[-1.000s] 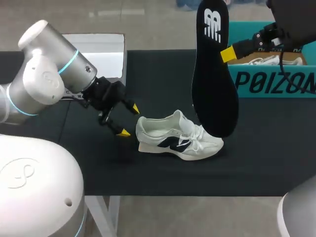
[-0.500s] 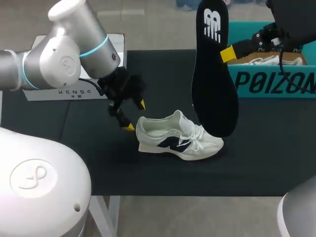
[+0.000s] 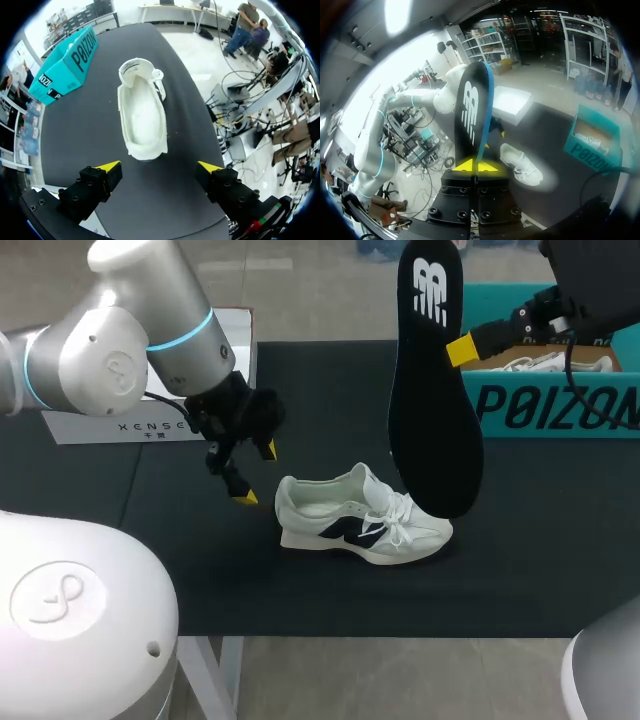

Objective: Take the shoe out of the shoebox, open the shoe tongue, remove and reinsert the insole, then place the shoe into the shoebox

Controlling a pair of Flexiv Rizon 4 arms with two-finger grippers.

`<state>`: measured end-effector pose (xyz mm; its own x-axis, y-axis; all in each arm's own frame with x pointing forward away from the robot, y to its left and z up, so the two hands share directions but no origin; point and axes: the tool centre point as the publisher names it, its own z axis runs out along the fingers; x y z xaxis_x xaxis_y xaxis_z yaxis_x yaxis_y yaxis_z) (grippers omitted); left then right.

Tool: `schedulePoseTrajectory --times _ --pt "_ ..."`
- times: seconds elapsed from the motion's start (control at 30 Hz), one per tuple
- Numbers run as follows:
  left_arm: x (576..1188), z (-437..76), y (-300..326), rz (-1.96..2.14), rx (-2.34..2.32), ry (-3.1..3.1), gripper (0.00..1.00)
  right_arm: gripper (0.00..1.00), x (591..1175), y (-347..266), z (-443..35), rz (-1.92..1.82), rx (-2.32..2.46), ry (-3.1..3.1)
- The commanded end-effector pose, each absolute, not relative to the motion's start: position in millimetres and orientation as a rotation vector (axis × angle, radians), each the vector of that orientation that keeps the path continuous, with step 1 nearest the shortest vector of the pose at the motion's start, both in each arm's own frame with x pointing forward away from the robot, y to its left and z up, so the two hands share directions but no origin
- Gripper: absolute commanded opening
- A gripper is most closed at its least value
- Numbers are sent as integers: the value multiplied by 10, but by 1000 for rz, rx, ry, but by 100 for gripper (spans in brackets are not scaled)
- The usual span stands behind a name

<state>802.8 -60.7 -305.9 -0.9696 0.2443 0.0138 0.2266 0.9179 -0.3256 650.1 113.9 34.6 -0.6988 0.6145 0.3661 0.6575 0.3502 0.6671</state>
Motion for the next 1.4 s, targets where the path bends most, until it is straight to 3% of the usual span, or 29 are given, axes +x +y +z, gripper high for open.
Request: schedulePoseTrajectory --times 0.03,0.9,1.17,1.4 --pt "7984 -3044 -583 505 -370 -3033 100 0 6521 1159 361 -1284 -1199 -2540" --pt "7984 -3044 -583 505 -370 -3033 100 0 6227 867 588 -1264 -1275 -2577" --pt "8063 -2786 -989 498 -441 -3114 100 0 6227 867 588 -1264 -1275 -2577" --pt "8218 -2918 -1322 517 -465 -3116 100 0 6227 867 588 -1264 -1275 -2577"
